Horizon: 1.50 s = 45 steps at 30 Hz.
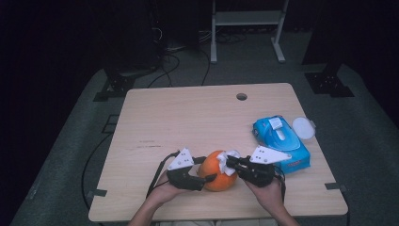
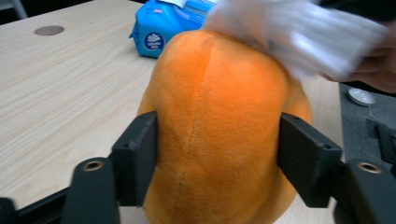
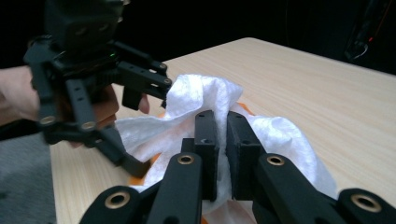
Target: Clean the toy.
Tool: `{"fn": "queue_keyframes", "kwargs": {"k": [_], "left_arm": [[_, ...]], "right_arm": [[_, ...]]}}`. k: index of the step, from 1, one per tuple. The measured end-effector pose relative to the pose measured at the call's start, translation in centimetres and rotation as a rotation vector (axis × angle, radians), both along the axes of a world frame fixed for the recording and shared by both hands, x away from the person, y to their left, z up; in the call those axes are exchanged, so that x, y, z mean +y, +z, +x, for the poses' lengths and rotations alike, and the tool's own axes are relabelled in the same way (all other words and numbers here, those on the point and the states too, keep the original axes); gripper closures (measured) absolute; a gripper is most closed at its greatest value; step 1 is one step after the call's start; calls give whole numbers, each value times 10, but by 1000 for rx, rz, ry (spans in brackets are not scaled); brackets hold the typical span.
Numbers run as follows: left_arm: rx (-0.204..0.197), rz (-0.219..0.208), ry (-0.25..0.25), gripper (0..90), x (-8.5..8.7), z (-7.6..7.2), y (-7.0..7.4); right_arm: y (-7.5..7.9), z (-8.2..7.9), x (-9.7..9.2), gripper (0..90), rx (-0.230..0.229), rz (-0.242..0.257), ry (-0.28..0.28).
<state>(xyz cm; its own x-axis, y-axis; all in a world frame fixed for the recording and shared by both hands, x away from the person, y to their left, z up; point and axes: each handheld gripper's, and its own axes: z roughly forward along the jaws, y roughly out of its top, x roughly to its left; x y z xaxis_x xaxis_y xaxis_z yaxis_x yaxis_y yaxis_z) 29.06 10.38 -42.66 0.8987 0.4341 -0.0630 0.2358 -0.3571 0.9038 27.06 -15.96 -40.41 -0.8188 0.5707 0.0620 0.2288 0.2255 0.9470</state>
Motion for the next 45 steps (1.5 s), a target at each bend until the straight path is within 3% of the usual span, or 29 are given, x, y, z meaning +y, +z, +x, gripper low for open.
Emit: {"fn": "queue_keyframes", "kwargs": {"k": [5, 7, 11, 16, 20, 23, 25, 28, 30, 31, 32, 33, 35, 38, 42, 45], "left_arm": [[16, -11, 19, 377, 3, 1, -2], [16, -14, 24, 388, 3, 1, -2], [16, -17, 11, 381, 3, 1, -2], [18, -32, 18, 249, 5, 4, -1], [5, -26, -8, 347, 0, -1, -2], [-21, -3, -35, 370, -7, -8, -1], [-29, -2, -55, 379, -9, -10, -2], [-36, -1, -80, 375, -11, -11, -2], [-35, -17, -85, 326, -10, -10, 0], [-26, -20, -58, 261, -9, -7, 1], [-19, -13, -40, 174, -9, -6, 1], [-7, -17, -42, 153, -8, -4, -1], [7, -19, -63, 202, -9, -4, -5], [-3, -2, -62, 266, -13, -8, -4], [-16, 13, -77, 336, -18, -12, -6], [-20, 8, -89, 357, -16, -12, -6]], "right_arm": [[3, -10, 14, 829, -48, -44, 61], [3, -5, 9, 830, -35, -25, 53], [-1, 5, -10, 829, 2, -5, -22], [-1, 5, -9, 829, -3, -25, -29], [3, -5, 3, 829, -25, -27, 14], [7, -9, 12, 829, -47, -40, 47], [9, -7, 9, 829, -47, -45, 40], [8, 3, -8, 828, -20, -37, -19], [3, 9, -19, 829, 17, -21, -37], [1, 9, -20, 828, 28, -19, -34], [1, 9, -20, 829, 19, -30, -29], [2, 8, -19, 829, 20, -32, -26], [3, 6, -15, 829, 14, -35, -17], [7, -3, -4, 829, -10, -41, 8], [9, -11, 13, 828, -32, -55, 75], [9, -5, 7, 830, -20, -55, 65]]}}
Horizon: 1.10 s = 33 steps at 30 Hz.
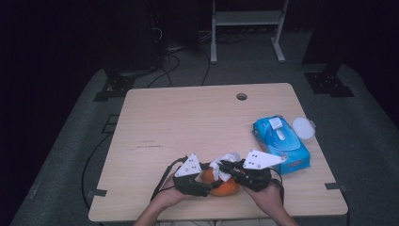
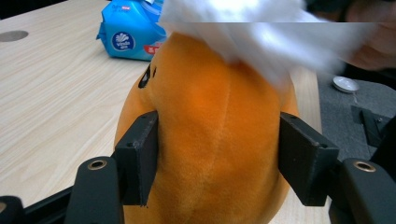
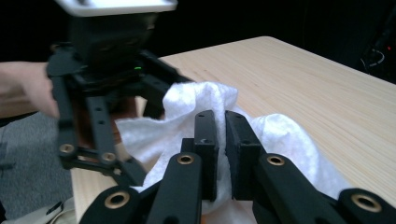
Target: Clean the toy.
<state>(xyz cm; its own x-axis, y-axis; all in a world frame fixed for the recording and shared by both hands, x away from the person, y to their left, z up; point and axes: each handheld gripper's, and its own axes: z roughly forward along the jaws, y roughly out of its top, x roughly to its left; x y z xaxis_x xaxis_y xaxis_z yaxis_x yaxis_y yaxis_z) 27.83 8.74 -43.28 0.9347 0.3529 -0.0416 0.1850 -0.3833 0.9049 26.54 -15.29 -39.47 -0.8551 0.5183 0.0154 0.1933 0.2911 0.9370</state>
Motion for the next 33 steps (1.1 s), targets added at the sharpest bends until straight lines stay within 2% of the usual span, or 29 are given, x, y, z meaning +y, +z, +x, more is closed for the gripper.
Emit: {"fn": "queue_keyframes", "kwargs": {"k": [1, 2, 4, 6, 10, 12, 14, 15, 18, 21, 24, 25, 28, 30, 33], "left_arm": [[-5, 2, -8, 356, 0, 0, 0], [-10, 5, -12, 351, 0, 0, 0], [-1, -2, -1, 296, -1, 1, 0], [3, -3, 1, 275, -3, 2, -1], [1, -4, 22, 315, -6, 0, -1], [-11, 8, 13, 330, -7, -2, -1], [-24, 19, 0, 339, -9, -5, -1], [-28, 22, -5, 344, -9, -5, -2], [-50, 33, -30, 354, -12, -8, -3], [-53, 34, -40, 349, -13, -8, -3], [-39, 25, -42, 264, -14, -6, -4], [-38, 27, -45, 228, -15, -6, -5], [-46, 33, -47, 232, -14, -8, -5], [-53, 35, -50, 280, -13, -9, -4], [-62, 37, -61, 293, -14, -10, -4]], "right_arm": [[0, 3, -5, 830, 14, 10, -20], [-1, 6, -11, 829, 6, 3, -49], [-3, 11, -22, 829, 25, 3, -87], [-4, 9, -24, 829, 32, 6, -88], [2, -4, -5, 829, -7, -8, -23], [3, -11, 8, 829, -10, -30, 23], [2, -14, 17, 829, -27, -70, 37], [1, -12, 16, 830, -29, -72, 39], [1, -1, 1, 830, 14, -26, -2], [-3, 11, -18, 830, 67, -3, -57], [-5, 12, -21, 830, 105, 31, -48], [-4, 10, -17, 830, 99, 22, -34], [-2, 6, -8, 830, 84, -4, -3], [-2, 11, -12, 830, 102, 0, -9], [-6, 18, -23, 830, 127, -3, -50]]}}
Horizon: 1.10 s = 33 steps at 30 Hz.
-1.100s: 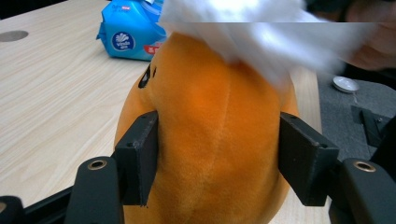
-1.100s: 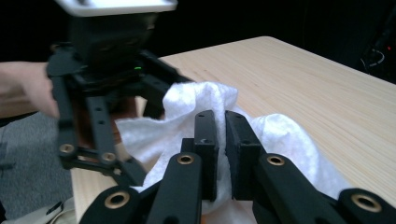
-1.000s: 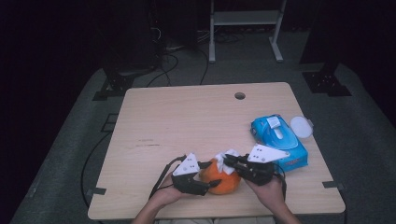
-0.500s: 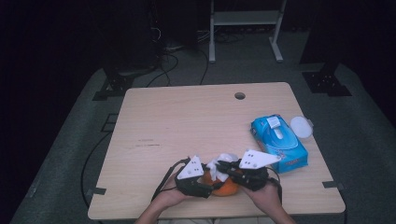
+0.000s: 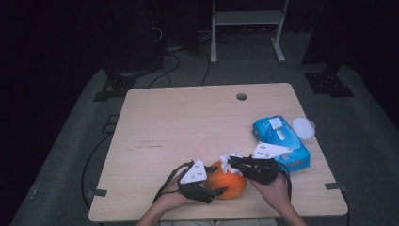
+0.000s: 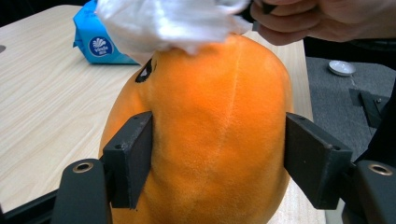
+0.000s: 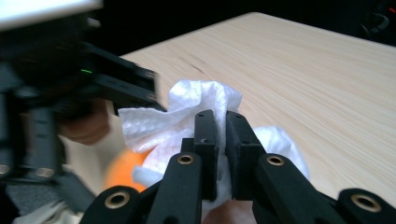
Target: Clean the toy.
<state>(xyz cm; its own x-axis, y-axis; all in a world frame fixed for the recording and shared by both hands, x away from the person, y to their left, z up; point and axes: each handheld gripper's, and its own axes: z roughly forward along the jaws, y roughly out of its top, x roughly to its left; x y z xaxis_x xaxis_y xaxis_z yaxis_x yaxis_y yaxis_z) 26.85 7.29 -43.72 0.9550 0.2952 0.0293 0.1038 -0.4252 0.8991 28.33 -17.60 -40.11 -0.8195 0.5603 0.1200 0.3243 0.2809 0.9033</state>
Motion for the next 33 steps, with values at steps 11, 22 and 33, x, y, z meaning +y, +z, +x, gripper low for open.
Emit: {"fn": "queue_keyframes", "kwargs": {"k": [11, 22, 33], "left_arm": [[-10, 6, 24, 332, 1, 1, 1], [71, -57, 99, 418, 18, 15, 1], [138, -98, 141, 423, 28, 22, -1]], "right_arm": [[-2, 5, -1, 830, 36, 25, -3], [6, -6, 1, 829, -16, 79, 23], [-10, 6, -14, 833, 43, 109, -75]]}}
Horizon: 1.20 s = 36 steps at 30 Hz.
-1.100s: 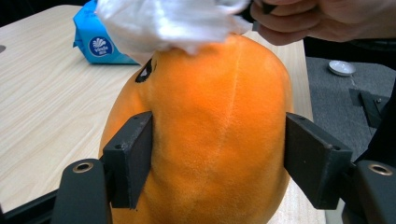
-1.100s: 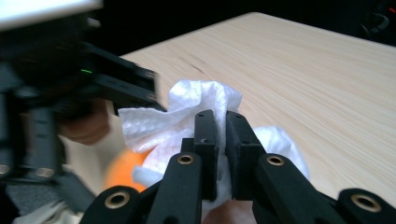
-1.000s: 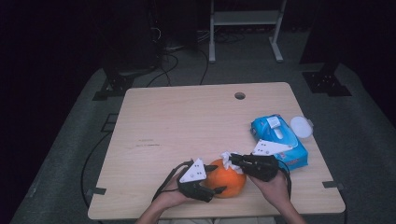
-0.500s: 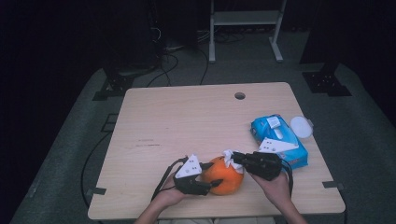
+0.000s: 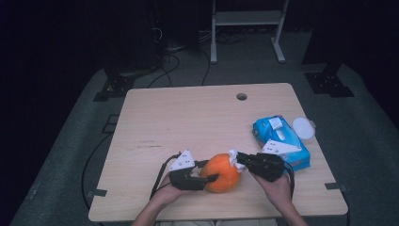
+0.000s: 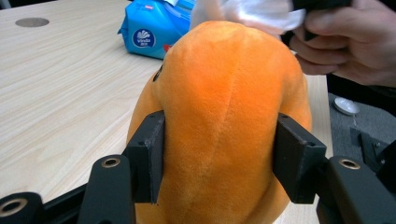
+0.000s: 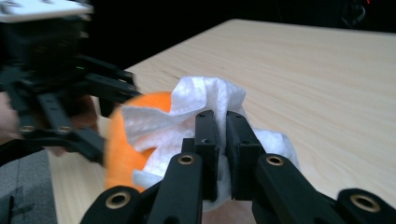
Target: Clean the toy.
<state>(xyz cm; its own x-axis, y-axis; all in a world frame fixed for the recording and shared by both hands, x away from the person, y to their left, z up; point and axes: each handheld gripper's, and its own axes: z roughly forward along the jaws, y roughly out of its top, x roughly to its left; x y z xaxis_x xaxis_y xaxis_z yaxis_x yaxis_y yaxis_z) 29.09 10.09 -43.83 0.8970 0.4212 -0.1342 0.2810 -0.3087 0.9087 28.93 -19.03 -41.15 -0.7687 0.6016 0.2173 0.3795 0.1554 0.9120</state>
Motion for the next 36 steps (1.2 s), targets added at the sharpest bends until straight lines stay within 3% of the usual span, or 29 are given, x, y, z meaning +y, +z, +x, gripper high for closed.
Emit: {"fn": "queue_keyframes", "kwargs": {"k": [5, 11, 14, 17, 19, 26, 32, 36], "left_arm": [[20, -16, 18, 423, 1, 2, 0], [52, -54, 22, 424, 3, 3, 2], [57, -70, 28, 432, 4, 4, 4], [46, -82, 43, 440, 5, 3, 9], [35, -75, 49, 440, 7, 2, 12], [22, -77, 74, 441, 5, 1, 12], [48, -90, 106, 434, 13, 6, 10], [54, -97, 133, 432, 13, 7, 9]], "right_arm": [[8, -9, 11, 833, -64, 2, 49], [-3, 3, -5, 832, -13, 11, -17], [5, -6, 6, 833, -57, 4, 7], [15, -17, 19, 832, -107, 18, 80], [16, -19, 25, 832, -129, -11, 86], [1, -4, 8, 832, -48, 9, 6], [8, -16, 29, 831, -117, -36, 66], [1, -8, 20, 832, -79, -36, 34]]}}
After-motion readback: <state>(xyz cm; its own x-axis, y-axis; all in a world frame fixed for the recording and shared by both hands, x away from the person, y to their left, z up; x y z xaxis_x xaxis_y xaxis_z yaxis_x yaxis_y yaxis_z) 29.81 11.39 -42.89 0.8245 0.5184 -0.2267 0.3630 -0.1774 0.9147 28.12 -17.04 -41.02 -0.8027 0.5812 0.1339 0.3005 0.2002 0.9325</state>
